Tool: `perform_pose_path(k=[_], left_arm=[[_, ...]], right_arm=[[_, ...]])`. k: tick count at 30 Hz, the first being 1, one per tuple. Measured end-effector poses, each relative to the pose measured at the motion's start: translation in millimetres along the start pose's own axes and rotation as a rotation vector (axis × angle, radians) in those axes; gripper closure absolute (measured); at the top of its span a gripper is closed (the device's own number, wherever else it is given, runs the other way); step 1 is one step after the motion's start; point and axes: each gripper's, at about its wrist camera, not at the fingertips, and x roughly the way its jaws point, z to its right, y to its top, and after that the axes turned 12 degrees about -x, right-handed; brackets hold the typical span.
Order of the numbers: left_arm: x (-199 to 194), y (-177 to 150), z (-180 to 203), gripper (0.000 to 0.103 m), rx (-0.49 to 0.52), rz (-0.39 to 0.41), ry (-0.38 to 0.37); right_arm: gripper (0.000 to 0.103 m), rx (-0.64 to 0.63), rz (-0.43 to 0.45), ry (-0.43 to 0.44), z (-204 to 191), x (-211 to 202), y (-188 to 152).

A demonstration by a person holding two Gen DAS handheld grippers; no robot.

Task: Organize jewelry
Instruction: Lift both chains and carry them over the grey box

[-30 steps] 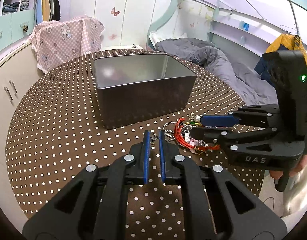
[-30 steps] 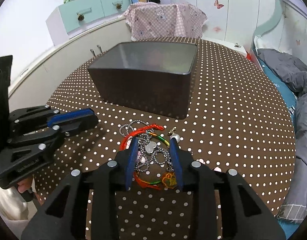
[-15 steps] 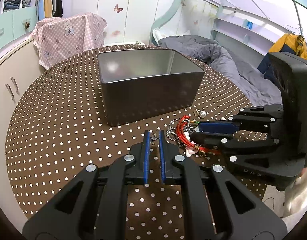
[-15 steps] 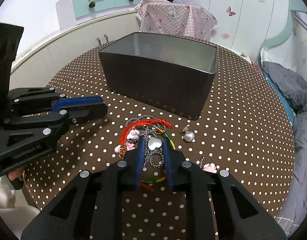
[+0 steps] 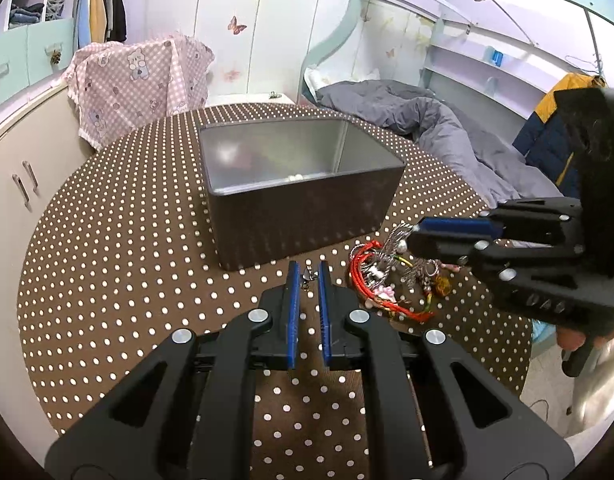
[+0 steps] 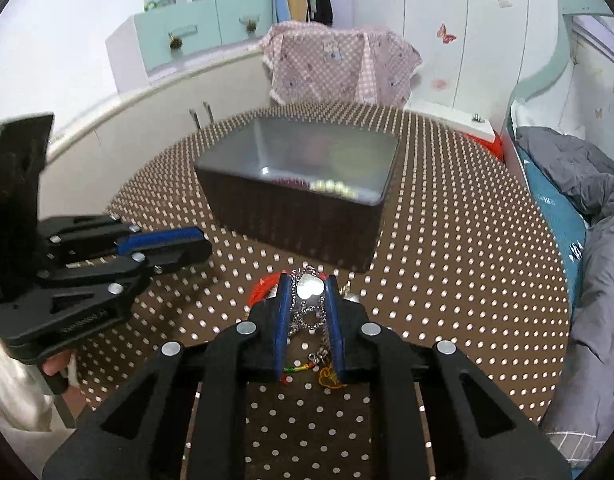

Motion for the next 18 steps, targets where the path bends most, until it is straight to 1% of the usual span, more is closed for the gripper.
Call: perform_pose_path(k=[7, 18], left_arm=[[-10, 9, 4, 0.094, 0.014, 0.036, -0.009], [-29, 27, 10, 0.094, 0.034, 0.109, -0.001]], right_arm=[[0.088, 0.005, 0.084, -0.033, 8, -28, 12], [0.088, -0.013, 0.2, -0.063, 15, -61, 33]])
